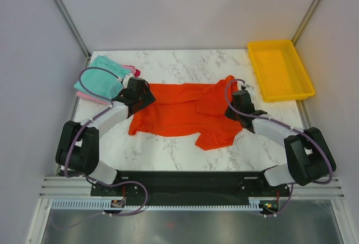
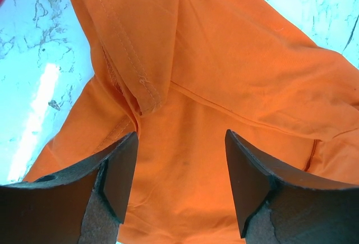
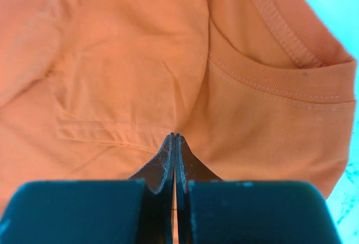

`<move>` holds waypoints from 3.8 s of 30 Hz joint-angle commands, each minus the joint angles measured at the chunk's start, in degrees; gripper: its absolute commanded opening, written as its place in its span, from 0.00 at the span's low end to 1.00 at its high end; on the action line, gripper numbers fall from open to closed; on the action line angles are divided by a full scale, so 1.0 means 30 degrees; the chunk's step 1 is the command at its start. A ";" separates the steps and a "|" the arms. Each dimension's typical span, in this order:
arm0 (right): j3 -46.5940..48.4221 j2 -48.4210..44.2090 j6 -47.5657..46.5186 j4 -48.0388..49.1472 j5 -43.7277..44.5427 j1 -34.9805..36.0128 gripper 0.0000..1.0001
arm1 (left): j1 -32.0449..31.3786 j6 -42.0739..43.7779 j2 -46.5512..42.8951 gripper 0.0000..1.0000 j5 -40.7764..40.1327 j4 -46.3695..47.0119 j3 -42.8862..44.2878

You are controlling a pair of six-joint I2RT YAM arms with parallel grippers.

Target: Fold and stack the t-shirts

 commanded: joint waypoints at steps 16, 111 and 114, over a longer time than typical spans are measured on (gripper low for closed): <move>-0.1414 -0.3014 0.0419 0.1438 0.0946 -0.0648 0.00 | 0.1574 0.0101 0.2543 0.49 0.0559 0.0904 0.1364; -0.1148 -0.4423 -0.3888 -0.4158 -0.1693 -0.5570 0.63 | 0.2512 -0.2829 -0.5043 0.93 0.4572 0.0142 -0.4462; -0.1122 -0.3456 -0.3772 -0.3924 -0.1897 -0.5541 0.64 | 0.2482 -0.2596 -0.4724 0.93 0.4659 0.0670 -0.4759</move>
